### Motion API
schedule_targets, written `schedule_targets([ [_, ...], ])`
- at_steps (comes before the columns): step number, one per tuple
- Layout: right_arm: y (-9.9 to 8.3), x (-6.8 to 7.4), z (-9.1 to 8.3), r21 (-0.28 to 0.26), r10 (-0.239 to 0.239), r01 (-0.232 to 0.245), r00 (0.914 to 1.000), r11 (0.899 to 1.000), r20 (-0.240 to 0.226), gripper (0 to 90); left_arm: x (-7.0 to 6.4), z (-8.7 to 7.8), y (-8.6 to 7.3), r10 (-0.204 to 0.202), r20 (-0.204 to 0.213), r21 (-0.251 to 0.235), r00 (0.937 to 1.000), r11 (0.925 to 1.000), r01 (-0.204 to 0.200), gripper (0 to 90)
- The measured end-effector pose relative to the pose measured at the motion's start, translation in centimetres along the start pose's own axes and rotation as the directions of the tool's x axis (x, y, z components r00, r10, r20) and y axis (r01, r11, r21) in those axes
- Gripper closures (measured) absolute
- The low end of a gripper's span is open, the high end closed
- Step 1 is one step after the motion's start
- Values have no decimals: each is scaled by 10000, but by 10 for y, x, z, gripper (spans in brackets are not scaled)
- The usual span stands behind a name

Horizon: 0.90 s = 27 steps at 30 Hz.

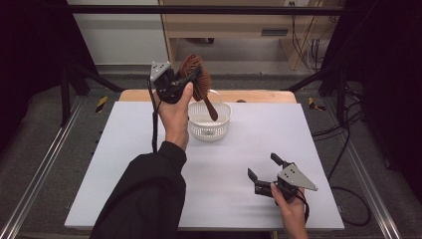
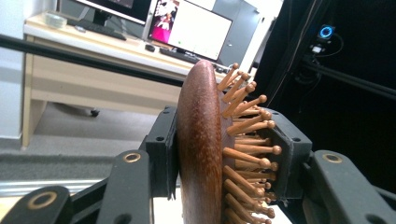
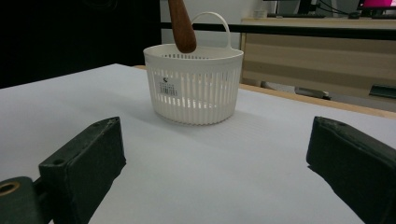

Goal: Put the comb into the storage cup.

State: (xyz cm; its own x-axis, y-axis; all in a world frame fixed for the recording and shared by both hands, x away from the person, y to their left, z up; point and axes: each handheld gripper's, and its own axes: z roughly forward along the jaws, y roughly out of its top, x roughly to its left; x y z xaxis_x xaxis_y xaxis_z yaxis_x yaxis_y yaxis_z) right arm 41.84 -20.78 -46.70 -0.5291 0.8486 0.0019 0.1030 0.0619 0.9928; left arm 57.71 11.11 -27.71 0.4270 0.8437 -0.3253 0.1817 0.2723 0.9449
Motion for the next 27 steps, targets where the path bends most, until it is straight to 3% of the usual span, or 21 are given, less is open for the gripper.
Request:
schedule_targets([
  [15,0,-1,0,82,-168,168,9999,9998,-26,44,7,20,-24,-52,-142,106,9999,9999,53,512],
  [27,-1,1,2,129,-352,353,9993,9993,-111,44,8,35,-45,-98,10,288,10000,9995,97,512],
])
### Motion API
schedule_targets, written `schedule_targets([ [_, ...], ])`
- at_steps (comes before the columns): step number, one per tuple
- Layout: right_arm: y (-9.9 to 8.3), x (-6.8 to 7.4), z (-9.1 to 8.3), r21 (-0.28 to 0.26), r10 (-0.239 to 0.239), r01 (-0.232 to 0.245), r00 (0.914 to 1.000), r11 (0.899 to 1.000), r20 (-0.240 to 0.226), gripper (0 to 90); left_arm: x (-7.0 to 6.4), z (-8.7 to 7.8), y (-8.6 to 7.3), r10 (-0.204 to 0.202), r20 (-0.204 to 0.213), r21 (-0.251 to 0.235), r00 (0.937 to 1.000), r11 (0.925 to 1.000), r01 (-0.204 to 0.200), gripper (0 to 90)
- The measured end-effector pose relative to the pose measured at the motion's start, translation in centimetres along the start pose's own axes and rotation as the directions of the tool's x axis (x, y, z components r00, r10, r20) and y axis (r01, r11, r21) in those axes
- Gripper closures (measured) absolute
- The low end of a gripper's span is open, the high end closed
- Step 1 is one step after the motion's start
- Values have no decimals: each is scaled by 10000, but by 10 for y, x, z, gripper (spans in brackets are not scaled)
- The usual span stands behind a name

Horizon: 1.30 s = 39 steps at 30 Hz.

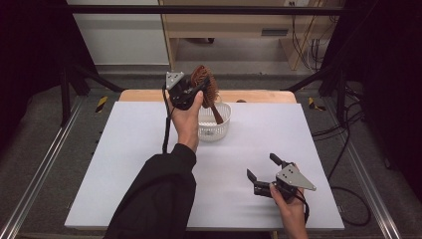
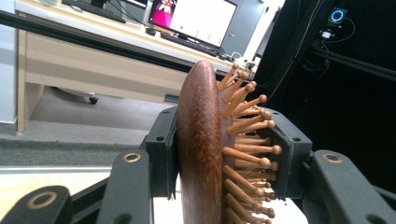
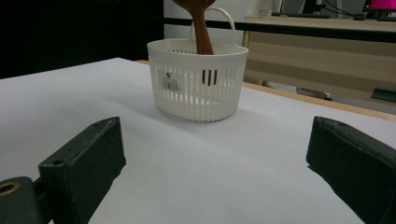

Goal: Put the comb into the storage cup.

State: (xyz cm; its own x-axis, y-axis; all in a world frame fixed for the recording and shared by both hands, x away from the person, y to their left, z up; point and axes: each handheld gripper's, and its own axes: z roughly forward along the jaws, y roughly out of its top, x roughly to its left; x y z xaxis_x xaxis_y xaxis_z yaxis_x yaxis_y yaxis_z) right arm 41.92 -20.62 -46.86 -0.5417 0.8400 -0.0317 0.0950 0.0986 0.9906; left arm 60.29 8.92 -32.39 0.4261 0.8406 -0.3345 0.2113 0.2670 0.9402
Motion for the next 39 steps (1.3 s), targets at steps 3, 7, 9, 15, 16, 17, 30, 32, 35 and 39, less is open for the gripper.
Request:
schedule_targets([
  [3,0,1,1,42,-43,44,10000,10000,-45,44,-1,3,-4,-47,34,17,10000,10000,47,512],
  [7,-1,0,1,34,-36,36,10000,10000,-47,44,-1,7,-8,7,-9,72,10000,10000,-7,512],
  [9,-1,0,1,32,-39,39,10000,10000,-48,45,0,8,-9,46,-22,82,10000,10000,-46,512],
  [15,-1,0,1,68,-39,40,10000,10000,-84,44,2,12,-18,180,-68,151,9998,9997,-179,512],
  [16,-1,0,2,54,-35,36,10000,10000,-88,44,3,13,-19,80,-57,136,10000,9999,-79,512],
  [17,-1,0,2,54,-25,25,10000,10000,-83,44,4,13,-20,52,-45,141,10000,9999,-51,512],
  [30,-1,-1,2,66,-28,28,10000,10000,-94,44,6,18,-29,61,-76,89,10000,9999,-61,511],
  [32,-1,-1,2,69,-50,51,10000,10000,-74,44,6,18,-31,20,-78,117,10000,9999,-19,511],
  [35,-1,-1,2,77,-39,39,10000,10000,-78,44,7,19,-34,-17,-86,159,10000,9999,18,510],
  [39,-1,-1,2,76,-40,41,9999,10000,-102,44,10,18,-37,-89,-162,180,9998,9998,92,510],
])
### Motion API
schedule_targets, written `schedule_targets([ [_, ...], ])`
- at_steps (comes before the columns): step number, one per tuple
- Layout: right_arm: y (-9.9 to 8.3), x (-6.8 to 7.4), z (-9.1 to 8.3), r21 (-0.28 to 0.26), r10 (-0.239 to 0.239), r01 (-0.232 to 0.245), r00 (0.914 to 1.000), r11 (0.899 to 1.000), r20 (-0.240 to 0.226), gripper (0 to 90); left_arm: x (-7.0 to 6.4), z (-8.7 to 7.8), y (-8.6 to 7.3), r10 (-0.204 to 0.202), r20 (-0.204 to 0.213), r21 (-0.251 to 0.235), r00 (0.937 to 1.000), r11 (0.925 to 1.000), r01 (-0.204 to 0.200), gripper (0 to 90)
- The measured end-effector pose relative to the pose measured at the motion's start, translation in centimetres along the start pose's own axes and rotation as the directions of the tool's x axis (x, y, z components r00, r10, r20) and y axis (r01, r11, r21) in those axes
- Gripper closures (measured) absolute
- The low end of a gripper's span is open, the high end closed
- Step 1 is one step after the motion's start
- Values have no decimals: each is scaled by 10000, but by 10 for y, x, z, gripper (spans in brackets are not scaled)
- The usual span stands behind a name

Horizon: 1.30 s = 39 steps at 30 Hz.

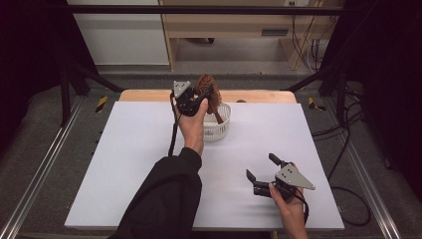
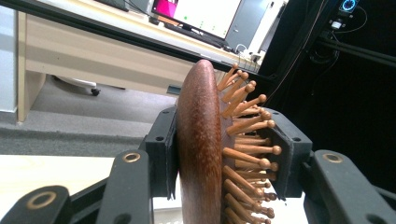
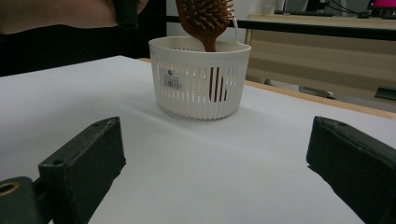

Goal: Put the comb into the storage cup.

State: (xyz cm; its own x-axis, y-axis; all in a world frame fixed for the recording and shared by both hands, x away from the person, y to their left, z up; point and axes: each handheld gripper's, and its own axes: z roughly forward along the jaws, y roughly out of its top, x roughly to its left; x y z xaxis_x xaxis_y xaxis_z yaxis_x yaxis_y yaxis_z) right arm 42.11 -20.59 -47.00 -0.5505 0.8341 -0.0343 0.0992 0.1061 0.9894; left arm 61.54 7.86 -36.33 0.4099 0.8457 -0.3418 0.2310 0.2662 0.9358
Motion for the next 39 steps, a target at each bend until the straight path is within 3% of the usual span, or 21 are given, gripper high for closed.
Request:
schedule_targets([
  [23,0,0,0,33,37,-37,10000,10000,17,44,3,-3,-7,209,140,147,9997,9997,-212,504],
  [39,-1,0,2,80,133,-133,9999,9999,13,44,23,-14,-8,-163,123,395,9998,9991,158,496],
])
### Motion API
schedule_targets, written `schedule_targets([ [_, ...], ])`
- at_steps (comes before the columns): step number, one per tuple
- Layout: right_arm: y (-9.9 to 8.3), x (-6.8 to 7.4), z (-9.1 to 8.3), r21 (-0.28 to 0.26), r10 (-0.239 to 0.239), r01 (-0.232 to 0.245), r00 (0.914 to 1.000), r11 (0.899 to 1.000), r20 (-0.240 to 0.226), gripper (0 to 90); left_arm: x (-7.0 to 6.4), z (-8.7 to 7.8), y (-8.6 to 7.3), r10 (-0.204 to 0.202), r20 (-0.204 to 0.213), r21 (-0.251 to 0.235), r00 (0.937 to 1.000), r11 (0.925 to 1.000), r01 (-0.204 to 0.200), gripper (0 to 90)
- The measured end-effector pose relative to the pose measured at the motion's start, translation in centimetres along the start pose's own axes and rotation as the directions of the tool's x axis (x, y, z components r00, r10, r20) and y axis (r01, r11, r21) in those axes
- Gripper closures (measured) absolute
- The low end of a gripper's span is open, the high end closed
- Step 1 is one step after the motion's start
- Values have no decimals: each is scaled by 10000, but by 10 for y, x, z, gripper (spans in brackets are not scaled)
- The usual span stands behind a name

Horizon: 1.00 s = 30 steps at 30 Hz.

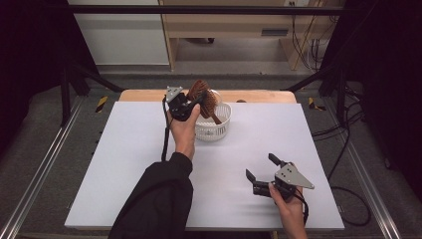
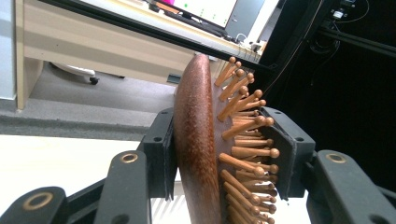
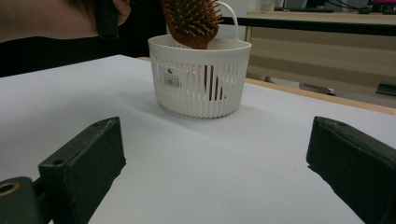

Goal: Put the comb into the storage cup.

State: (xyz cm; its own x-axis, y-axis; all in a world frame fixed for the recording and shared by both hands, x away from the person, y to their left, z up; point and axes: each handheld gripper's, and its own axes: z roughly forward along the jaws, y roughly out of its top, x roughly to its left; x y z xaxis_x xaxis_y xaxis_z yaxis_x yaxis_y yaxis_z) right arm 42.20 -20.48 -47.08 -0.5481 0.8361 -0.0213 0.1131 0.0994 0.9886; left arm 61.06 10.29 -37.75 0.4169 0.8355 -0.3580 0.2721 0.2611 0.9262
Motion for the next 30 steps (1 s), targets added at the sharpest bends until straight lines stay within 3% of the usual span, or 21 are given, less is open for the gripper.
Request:
schedule_targets([
  [30,0,2,2,87,38,-38,10000,10000,4,42,19,-10,-4,-160,142,114,9998,9998,158,483],
])
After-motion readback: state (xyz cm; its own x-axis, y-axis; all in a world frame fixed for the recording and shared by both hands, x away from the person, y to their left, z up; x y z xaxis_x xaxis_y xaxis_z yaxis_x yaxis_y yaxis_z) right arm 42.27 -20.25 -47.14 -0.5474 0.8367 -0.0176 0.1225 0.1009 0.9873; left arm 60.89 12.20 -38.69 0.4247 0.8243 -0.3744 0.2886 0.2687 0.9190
